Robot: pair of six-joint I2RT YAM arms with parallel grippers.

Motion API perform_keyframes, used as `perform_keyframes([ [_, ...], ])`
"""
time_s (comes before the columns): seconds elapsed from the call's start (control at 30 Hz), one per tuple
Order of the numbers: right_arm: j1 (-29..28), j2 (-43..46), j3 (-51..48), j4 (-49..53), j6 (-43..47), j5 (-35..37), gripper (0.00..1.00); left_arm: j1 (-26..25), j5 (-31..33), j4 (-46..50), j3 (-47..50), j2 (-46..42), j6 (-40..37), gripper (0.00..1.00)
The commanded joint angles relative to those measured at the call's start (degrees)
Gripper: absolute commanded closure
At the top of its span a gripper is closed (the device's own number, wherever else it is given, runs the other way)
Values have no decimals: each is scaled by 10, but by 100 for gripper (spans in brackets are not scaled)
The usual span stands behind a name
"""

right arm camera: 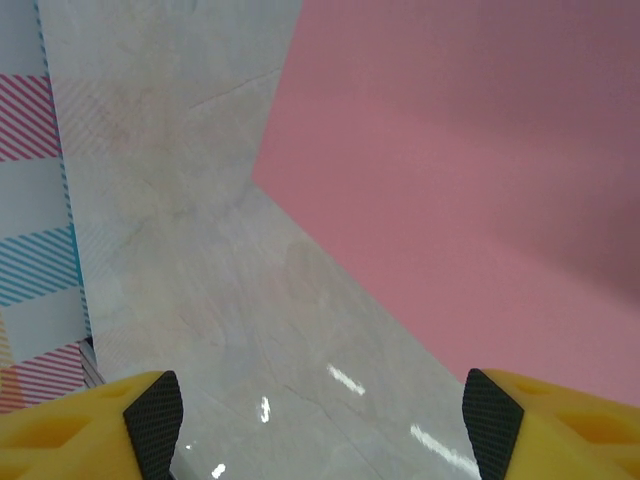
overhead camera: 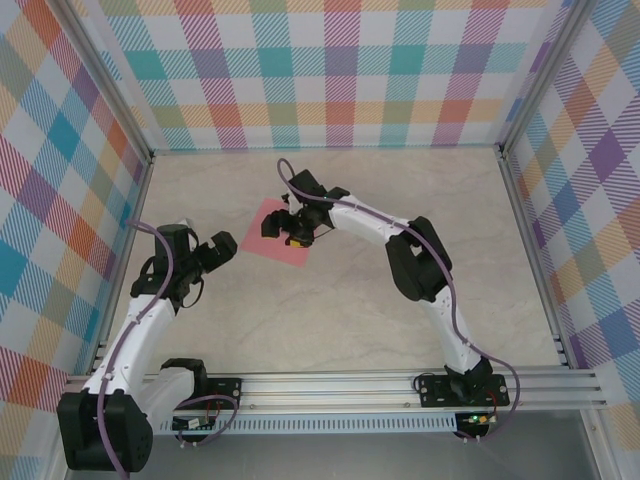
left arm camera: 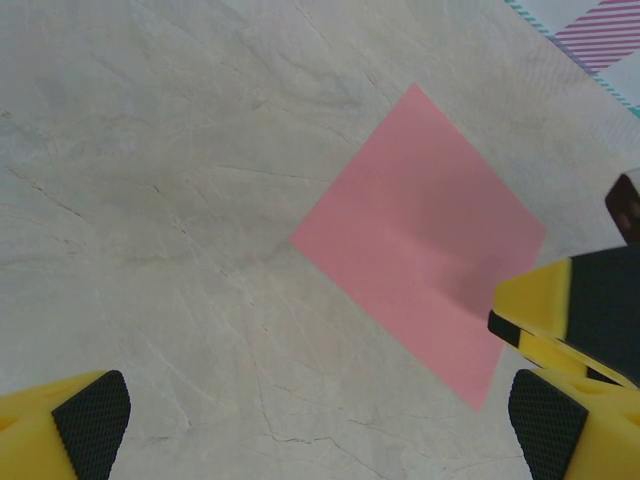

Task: Fold a paper plane with a square sheet of paper (pick it up from the middle)
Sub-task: Move the square sheet of paper to the center of the table.

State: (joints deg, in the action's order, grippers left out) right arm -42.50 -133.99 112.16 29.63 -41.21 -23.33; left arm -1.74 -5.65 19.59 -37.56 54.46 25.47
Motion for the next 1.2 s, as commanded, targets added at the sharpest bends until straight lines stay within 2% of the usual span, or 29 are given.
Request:
perform_keyframes([
  [0.0,-8,-37,48,66,-10,10,23,3,4,12,-12,-11,-10,0],
  [0.27,-9,-67,65,116,4,27,23,3,-7,15,-15,-12,-13,0],
  [0.4,-8,-42,20,133,32,54,23,3,-5,14,-14,-12,-17,0],
  [0.8,1,164,-306,77,103,83,23,3,-66,25,-5,-22,3,0],
  [0.9,8,205,-348,78,114,86,23,2,-99,15,5,-26,18,0],
  [1.03,8,218,-298,109,120,75,23,-1,-118,4,20,-21,38,0],
  [1.17,8,186,-198,133,104,76,23,-3,-121,3,20,-9,36,0],
])
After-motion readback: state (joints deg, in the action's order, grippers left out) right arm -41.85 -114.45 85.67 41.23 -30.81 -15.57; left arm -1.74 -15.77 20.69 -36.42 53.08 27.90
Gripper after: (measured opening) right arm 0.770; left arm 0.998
